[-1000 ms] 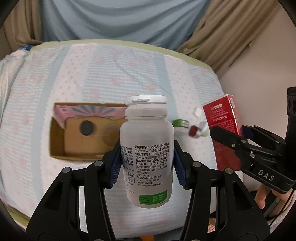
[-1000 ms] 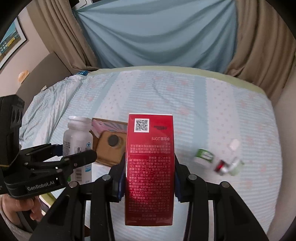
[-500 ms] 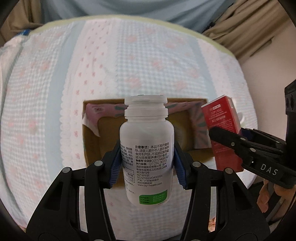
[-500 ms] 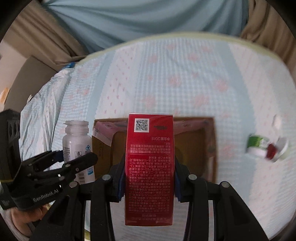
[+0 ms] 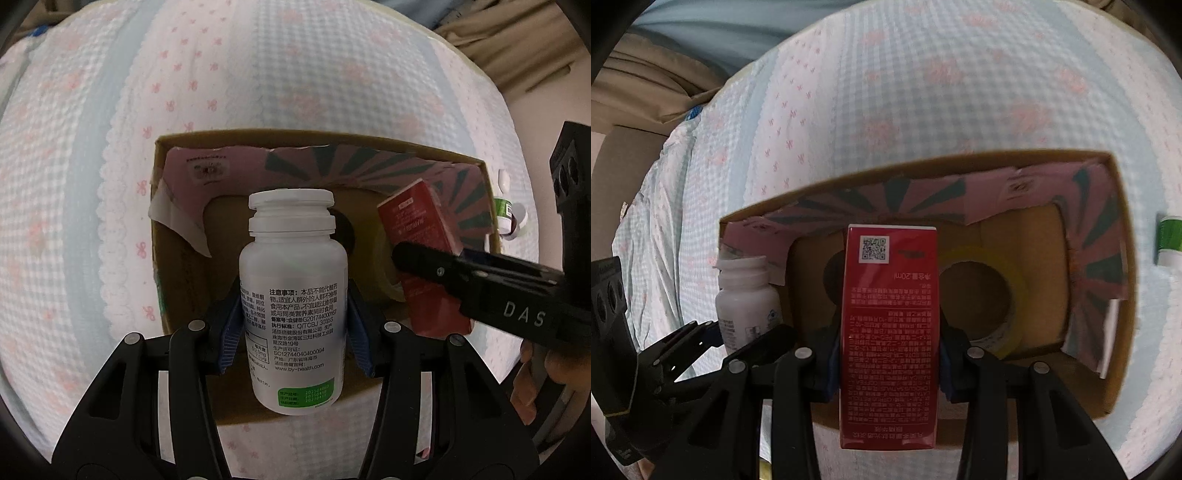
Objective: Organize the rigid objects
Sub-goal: 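Carry the pill bottle and red box into the cardboard box with both tools, then open both grippers to set the bottle and red box in the box, then lift both tools away and move toward the remaining jars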
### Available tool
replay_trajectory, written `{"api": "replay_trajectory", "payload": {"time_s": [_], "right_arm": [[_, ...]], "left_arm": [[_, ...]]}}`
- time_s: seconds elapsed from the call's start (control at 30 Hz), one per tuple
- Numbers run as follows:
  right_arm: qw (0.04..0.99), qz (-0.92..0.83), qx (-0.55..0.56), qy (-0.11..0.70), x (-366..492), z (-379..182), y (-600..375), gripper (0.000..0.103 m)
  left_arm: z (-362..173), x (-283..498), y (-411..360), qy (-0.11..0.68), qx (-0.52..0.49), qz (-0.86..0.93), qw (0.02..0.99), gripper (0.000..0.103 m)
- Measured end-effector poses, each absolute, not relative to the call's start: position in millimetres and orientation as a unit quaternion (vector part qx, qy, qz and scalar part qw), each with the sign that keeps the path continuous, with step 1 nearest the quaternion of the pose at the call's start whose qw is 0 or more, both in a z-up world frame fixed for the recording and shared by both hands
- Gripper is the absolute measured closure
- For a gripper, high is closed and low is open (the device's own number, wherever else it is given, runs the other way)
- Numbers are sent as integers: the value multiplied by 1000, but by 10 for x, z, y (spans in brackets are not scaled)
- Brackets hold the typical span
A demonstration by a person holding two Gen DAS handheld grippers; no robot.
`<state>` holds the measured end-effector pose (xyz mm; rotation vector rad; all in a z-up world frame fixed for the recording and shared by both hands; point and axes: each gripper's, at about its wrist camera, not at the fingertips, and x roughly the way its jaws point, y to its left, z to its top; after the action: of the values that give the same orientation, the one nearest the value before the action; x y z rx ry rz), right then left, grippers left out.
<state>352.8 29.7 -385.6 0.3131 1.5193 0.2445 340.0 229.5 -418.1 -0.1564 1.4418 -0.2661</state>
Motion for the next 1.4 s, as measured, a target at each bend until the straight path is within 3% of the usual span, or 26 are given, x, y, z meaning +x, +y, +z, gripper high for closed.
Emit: {"api": "replay_trajectory", "payload": {"time_s": [0.17, 0.23, 0.27, 0.3, 0.33, 0.37, 0.77, 1.4], "right_arm": [[700, 119, 151, 687, 3547, -3947, 320, 64], [699, 124, 160, 686, 3563, -3961, 323, 59], [698, 126, 168, 685, 3563, -3962, 308, 49], [698, 129, 179, 681, 3559, -3949, 280, 37], [698, 123, 184, 681, 3550, -3939, 242, 10], [699, 116, 188, 681, 3539, -3927, 199, 0], [708, 106, 184, 673, 3281, -3737, 55, 0], [765, 115, 129, 620, 2647, -2762, 147, 0]], "left_arm": [[-4210, 3423, 2249, 663, -51, -131, 735, 56], [-4206, 3444, 2225, 668, -44, -127, 731, 52], [-4191, 3452, 2220, 667, -41, -125, 733, 43], [-4157, 3454, 2221, 664, -38, -124, 736, 6], [-4116, 3448, 2225, 658, -37, -123, 742, 0], [-4090, 3438, 2223, 655, -37, -125, 744, 0], [-3972, 3142, 2238, 649, -44, -125, 749, 0], [-2819, 2391, 2235, 588, -49, -115, 799, 0]]}}
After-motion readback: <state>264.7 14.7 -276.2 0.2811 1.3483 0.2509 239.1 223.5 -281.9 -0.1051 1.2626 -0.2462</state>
